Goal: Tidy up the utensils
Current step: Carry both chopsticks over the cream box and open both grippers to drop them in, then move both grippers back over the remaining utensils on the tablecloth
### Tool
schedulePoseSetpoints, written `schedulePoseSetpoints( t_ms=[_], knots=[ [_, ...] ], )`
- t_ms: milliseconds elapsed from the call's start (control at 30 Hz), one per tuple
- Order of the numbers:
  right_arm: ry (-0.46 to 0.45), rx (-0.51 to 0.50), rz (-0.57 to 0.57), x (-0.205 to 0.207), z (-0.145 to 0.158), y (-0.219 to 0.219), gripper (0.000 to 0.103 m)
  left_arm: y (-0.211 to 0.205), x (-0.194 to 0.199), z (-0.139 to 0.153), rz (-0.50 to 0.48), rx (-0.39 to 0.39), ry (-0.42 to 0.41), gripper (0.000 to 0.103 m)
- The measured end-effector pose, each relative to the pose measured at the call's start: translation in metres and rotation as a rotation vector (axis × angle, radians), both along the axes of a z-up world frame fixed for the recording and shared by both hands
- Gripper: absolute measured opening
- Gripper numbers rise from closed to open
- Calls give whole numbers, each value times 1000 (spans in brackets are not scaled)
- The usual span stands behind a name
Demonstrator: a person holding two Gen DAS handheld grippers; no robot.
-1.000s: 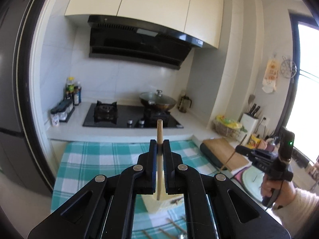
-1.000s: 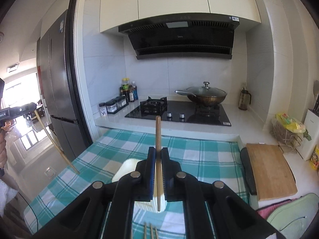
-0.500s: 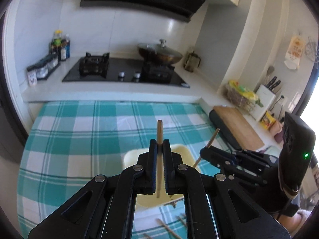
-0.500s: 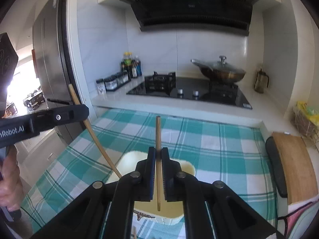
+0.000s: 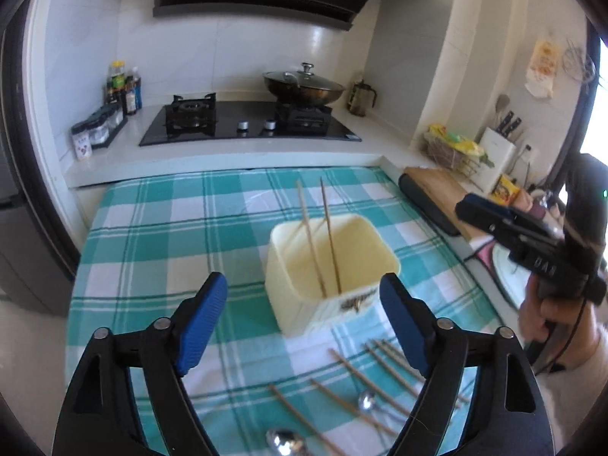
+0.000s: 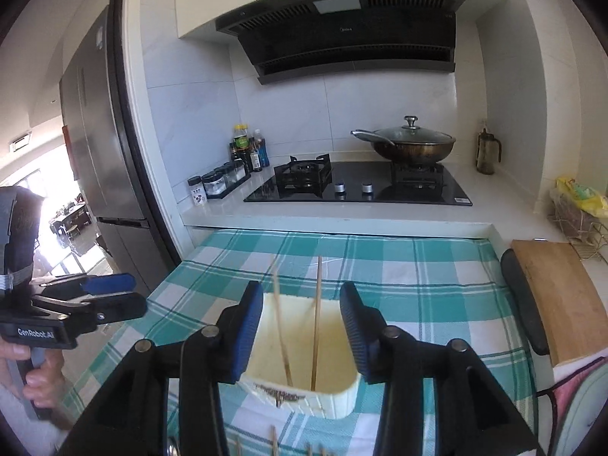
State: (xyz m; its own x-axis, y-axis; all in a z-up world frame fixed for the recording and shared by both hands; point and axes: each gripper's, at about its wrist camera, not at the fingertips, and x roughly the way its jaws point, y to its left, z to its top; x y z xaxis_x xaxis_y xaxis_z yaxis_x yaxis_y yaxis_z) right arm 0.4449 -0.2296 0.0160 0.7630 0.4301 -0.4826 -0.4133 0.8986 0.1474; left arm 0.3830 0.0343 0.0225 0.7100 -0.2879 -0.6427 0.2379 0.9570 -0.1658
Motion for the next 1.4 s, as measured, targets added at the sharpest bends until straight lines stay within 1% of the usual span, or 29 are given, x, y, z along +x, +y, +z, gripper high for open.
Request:
schedulePoseSetpoints(
  t_ms=[33,67,100,133,200,267,300,400,433,500,533,567,633,700,800,900,967,1067,1233,1300,1400],
  knots=[
    [-4,-16,7,-16,0,-8,49,5,-27,-8,-4,28,3,91],
    [-7,-32,11,-35,-4,-17,51,8,-47,-18,-2,42,10,92],
    [-11,-48,10,-55,-11,-26,51,12,-70,-32,5,53,22,93],
    [-15,-65,7,-77,-21,-36,51,15,-95,-51,14,54,43,93],
    [-23,-101,-27,-117,-47,-55,51,17,-131,-90,53,40,97,93],
    [-28,-150,-95,-157,-82,-71,51,15,-157,-125,110,14,153,93],
    [-13,-171,-135,-172,-100,-79,51,14,-167,-140,136,-10,182,93],
    [67,-180,-257,-206,-150,-104,51,8,-186,-175,193,-97,238,93],
    [93,-179,-282,-213,-164,-110,51,6,-189,-183,210,-107,246,93],
    [157,-193,-299,-217,-184,-119,51,-1,-189,-192,240,-108,254,93],
    [178,-200,-297,-219,-191,-122,51,-3,-188,-196,246,-108,258,93],
    [179,-209,-307,-219,-195,-124,51,-6,-186,-198,249,-108,262,93],
    [171,-217,-330,-222,-200,-125,51,-11,-182,-201,258,-104,264,93],
    [172,-196,-337,-220,-204,-125,51,-15,-180,-203,266,-98,258,93],
    [167,-180,-326,-219,-210,-119,51,-20,-177,-206,269,-87,256,93],
    [139,-228,-295,-224,-216,-106,51,-23,-169,-208,278,-83,257,93],
    [125,-254,-284,-225,-217,-101,51,-22,-160,-208,301,-87,253,93],
    [123,-269,-274,-224,-217,-97,51,-22,-144,-209,329,-90,248,93],
    [120,-254,-284,-225,-216,-100,51,-32,-121,-219,360,-39,266,93],
    [119,-252,-286,-225,-216,-100,51,-40,-121,-221,364,26,244,93],
    [128,-244,-285,-225,-215,-101,51,-46,-122,-224,355,87,237,93]
  ],
)
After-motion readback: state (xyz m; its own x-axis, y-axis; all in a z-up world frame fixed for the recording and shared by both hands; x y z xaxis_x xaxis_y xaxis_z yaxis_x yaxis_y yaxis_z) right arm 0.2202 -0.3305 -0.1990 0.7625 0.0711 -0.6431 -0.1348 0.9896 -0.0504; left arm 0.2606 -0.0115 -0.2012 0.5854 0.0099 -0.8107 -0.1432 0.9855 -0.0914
